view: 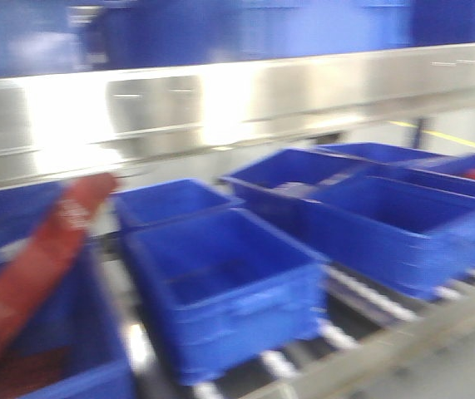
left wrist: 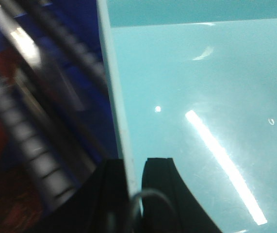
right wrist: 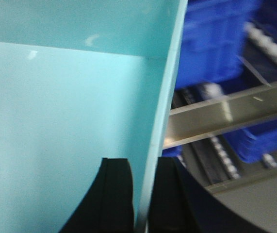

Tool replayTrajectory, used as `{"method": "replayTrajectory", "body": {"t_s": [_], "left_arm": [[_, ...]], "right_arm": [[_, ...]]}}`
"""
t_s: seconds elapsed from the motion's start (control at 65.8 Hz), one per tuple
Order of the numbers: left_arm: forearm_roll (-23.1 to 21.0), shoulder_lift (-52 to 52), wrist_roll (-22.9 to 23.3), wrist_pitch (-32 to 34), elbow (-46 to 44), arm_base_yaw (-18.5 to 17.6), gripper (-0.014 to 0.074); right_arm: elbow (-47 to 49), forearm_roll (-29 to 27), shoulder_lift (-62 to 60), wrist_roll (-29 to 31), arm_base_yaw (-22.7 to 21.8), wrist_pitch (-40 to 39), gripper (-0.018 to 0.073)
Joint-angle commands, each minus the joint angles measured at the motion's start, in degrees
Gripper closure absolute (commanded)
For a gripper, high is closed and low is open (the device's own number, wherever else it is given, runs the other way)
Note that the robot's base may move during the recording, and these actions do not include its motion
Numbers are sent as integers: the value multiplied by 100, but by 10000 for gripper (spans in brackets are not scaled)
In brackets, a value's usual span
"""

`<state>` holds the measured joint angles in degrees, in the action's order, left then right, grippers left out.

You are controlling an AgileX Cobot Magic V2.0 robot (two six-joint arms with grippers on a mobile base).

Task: Fetch blue bin and place on conveyor start
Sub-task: 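Hold the bin with both grippers while the base backs away from the rack, then hold the bin with both grippers while driving across the floor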

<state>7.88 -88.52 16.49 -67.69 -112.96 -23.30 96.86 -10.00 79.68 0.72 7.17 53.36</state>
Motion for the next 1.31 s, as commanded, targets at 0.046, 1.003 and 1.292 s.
{"method": "replayTrajectory", "body": {"t_s": [0.046, 1.003, 1.292], "left_arm": [[136, 66, -76, 168, -42, 27, 708], [148, 66, -76, 168, -42, 27, 708], [148, 66, -76, 168, -42, 27, 708]], "right_arm": [[66, 61, -86, 138, -3, -291, 712], [66, 61, -86, 138, -3, -291, 712], [66, 61, -86, 138, -3, -291, 712]]}}
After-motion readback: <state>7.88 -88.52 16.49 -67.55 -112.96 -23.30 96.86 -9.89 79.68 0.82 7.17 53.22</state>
